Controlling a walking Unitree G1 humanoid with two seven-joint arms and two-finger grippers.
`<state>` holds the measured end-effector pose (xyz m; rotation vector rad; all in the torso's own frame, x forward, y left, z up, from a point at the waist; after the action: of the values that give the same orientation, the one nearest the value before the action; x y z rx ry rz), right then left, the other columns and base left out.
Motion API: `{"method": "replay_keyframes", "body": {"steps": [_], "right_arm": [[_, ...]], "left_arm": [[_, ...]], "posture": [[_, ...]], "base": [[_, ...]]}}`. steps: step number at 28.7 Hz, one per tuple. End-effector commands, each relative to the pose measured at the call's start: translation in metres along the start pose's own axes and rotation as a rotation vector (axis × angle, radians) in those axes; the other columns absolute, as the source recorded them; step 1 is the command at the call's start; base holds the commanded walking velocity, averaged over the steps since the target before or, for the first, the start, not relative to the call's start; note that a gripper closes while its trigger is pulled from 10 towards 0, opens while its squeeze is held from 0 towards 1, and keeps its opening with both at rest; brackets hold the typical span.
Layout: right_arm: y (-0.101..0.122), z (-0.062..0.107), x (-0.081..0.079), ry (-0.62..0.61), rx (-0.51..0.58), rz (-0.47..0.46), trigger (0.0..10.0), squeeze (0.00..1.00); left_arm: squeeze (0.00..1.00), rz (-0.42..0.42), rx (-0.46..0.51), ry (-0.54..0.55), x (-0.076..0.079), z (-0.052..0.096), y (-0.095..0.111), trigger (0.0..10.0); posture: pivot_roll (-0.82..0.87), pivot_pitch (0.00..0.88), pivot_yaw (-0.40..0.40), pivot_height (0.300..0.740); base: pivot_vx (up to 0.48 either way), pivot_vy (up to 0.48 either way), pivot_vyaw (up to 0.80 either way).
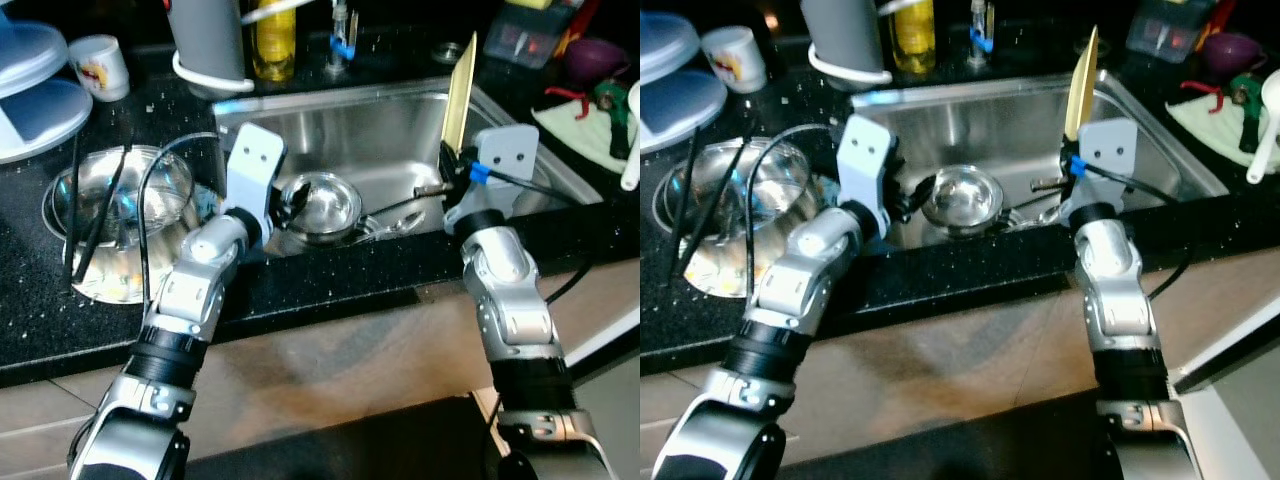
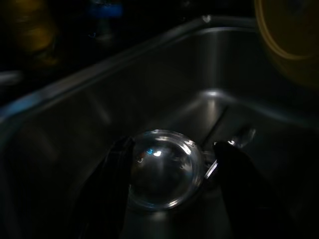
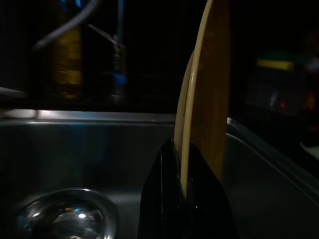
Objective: Kitchen organization
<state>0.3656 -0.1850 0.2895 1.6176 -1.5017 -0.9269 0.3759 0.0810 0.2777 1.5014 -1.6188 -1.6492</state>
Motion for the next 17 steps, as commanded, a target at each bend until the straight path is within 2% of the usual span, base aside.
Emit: {"method": "replay_keyframes", "body": {"steps": [1,12,17], "right_arm": [[0.0061,-0.0001,0.0013,-0.005,0.028,0.001,10.0,0.0],[0.0058,0.0012,0.0038,-0.013,0.026,0.003,10.0,0.0],[0.0054,0.0003,0.0057,-0.018,0.025,0.001,10.0,0.0]], "left_arm": [[0.0,-0.031,-0.013,-0.015,0.0024,0.0013,-0.0026,10.0],[0.0,-0.033,-0.007,-0.022,0.0036,0.0012,-0.0017,10.0],[0.0,-0.028,0.011,-0.061,0.0091,0.0008,0.0016,10.0]], "posture": [[-0.1,0.193,0.022,0.74],[-0.1,0.191,0.023,0.74],[-0.1,0.189,0.025,0.74]], "base": [[0.0,0.0,0.0],[0.0,0.0,0.0],[0.0,0.0,0.0]]}}
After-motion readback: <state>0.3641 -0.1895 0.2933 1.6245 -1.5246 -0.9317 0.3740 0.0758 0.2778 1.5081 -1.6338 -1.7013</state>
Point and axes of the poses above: a point about 5 cm out from each wrist's last joint towards the gripper, its own z axis pointing back from the gripper into the wrist, its own y axis along the axis of the wrist's last joint, x = y × z, the point moved 1 cm from there along -z, pointing out of the wrist towards the gripper, and after that the axes turned 11 degrees about -z, right-handed, at the moved point
